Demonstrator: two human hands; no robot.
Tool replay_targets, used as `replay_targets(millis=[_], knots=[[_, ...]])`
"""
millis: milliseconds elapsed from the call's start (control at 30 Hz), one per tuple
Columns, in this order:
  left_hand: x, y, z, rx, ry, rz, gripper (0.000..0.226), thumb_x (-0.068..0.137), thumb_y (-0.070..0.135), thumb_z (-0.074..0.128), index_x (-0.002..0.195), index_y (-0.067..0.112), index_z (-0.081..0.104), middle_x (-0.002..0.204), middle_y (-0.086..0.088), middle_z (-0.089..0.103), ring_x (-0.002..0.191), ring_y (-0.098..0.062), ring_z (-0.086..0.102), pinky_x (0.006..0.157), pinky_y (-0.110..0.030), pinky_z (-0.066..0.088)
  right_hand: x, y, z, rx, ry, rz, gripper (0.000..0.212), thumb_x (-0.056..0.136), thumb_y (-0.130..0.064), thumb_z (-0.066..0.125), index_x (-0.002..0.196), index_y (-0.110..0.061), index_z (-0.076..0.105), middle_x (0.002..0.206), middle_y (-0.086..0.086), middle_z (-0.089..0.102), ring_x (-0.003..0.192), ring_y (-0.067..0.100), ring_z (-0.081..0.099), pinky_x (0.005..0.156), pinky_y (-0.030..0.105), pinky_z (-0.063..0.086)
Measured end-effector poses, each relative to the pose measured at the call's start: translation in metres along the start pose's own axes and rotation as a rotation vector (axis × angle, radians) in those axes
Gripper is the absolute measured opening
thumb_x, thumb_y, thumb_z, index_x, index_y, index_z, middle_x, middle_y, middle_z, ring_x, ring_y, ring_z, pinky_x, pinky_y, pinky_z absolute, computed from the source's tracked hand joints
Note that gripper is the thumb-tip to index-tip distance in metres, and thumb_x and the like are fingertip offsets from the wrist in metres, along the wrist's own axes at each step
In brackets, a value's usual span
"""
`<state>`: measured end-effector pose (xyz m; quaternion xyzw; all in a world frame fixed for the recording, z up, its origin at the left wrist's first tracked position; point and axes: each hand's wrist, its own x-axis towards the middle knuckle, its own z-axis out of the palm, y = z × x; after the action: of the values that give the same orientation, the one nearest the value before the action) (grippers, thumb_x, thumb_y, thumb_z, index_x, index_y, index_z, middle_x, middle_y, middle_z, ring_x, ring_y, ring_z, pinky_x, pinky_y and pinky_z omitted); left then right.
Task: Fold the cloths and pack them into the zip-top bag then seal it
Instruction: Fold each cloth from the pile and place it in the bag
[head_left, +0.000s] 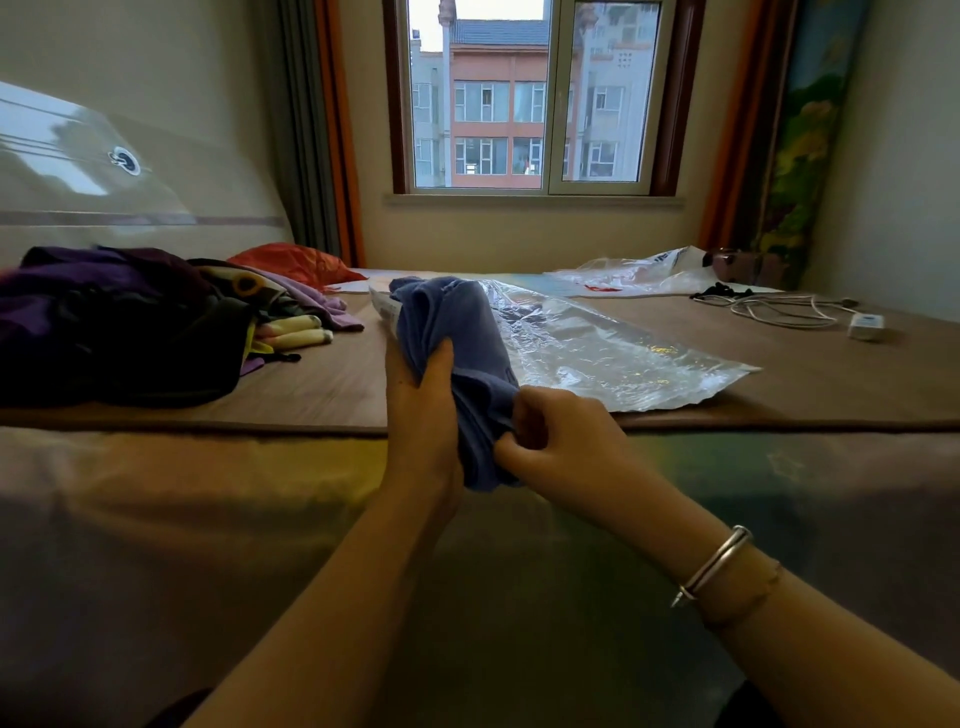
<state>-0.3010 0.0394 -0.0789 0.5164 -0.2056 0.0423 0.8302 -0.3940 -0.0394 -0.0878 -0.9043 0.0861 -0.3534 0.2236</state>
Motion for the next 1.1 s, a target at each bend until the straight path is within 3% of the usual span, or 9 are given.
replay_targets(millis=[100,267,433,533,633,733,800,900,1100], knots=[[0.012,-0.003,-0.006,-0.110,0.079,-0.125,0.036,0.097,0.029,0.049,0.132,0.021,0.043,0.125,-0.008,0.055,0.112,-0.025,0.057,0.096,-0.039,0.047,-0.002,-0.003,-0.003,0.078,0.128,-0.236,0.023,0.071,-0.017,0.057,0.059,-0.016,0.038,0.055,-0.004,0.040,0.052,0.013,0.036,0.051,0.030,0.033],[0.014,-0.002,-0.007,-0.169,0.040,-0.226,0.043,0.098,0.031,0.047,0.139,0.017,0.040,0.135,-0.013,0.052,0.117,-0.029,0.055,0.100,-0.045,0.046,-0.003,0.009,0.002,0.096,-0.087,-0.421,0.024,0.080,-0.026,0.050,0.060,-0.014,0.041,0.066,-0.002,0.042,0.064,0.011,0.041,0.056,0.029,0.037],[0.009,0.003,-0.011,-0.318,-0.115,-0.406,0.044,0.098,0.029,0.046,0.138,0.010,0.044,0.125,-0.011,0.059,0.084,-0.016,0.066,0.066,-0.028,0.058,0.004,0.031,-0.022,0.397,0.105,-0.050,0.044,0.088,-0.042,0.039,0.057,-0.013,0.048,0.059,0.004,0.048,0.057,0.009,0.046,0.055,0.026,0.036],[0.004,0.007,-0.014,-0.282,-0.251,-0.436,0.032,0.098,0.032,0.045,0.121,0.012,0.056,0.093,0.001,0.065,0.061,-0.006,0.066,0.051,-0.020,0.055,0.011,0.044,-0.037,0.487,0.216,0.274,0.027,0.095,-0.041,0.048,0.085,-0.016,0.055,0.089,0.011,0.062,0.077,0.015,0.057,0.066,0.024,0.044],[0.000,0.006,-0.009,-0.213,-0.338,-0.439,0.023,0.102,0.024,0.037,0.104,0.015,0.058,0.080,0.000,0.071,0.052,0.000,0.064,0.046,-0.015,0.052,0.011,0.052,-0.049,0.832,-0.101,0.546,0.043,0.091,-0.047,0.050,0.117,-0.012,0.055,0.119,0.012,0.064,0.102,0.024,0.065,0.085,0.037,0.053],[-0.004,0.000,-0.002,-0.163,-0.373,-0.457,0.034,0.100,0.023,0.041,0.129,0.008,0.053,0.120,-0.015,0.065,0.071,-0.008,0.070,0.058,-0.021,0.055,0.005,0.060,-0.059,1.037,-0.310,0.633,0.046,0.086,-0.035,0.056,0.123,-0.008,0.056,0.109,0.012,0.069,0.096,0.027,0.067,0.085,0.039,0.053],[-0.003,-0.011,0.001,-0.029,-0.405,-0.383,0.037,0.095,0.032,0.052,0.129,0.015,0.054,0.121,-0.016,0.064,0.096,-0.024,0.067,0.074,-0.032,0.055,0.005,0.071,-0.061,0.961,-0.212,0.620,0.044,0.085,-0.016,0.062,0.126,-0.002,0.052,0.101,0.013,0.069,0.085,0.024,0.068,0.075,0.035,0.056],[0.001,-0.029,0.007,0.295,-0.480,-0.031,0.024,0.095,0.030,0.055,0.116,0.020,0.054,0.111,-0.004,0.065,0.104,-0.020,0.062,0.080,-0.032,0.054,0.005,0.083,-0.070,0.682,0.052,0.587,0.030,0.088,-0.002,0.058,0.116,-0.010,0.053,0.092,0.003,0.066,0.078,0.018,0.064,0.069,0.029,0.055],[0.019,-0.075,0.020,1.121,-0.570,0.585,0.054,0.087,0.033,0.066,0.136,0.021,0.048,0.136,-0.002,0.054,0.133,-0.025,0.040,0.111,-0.041,0.031,-0.006,0.113,-0.092,0.057,0.250,0.397,0.027,0.074,-0.025,0.060,0.098,-0.015,0.055,0.074,-0.006,0.054,0.066,0.009,0.051,0.054,0.024,0.036]])
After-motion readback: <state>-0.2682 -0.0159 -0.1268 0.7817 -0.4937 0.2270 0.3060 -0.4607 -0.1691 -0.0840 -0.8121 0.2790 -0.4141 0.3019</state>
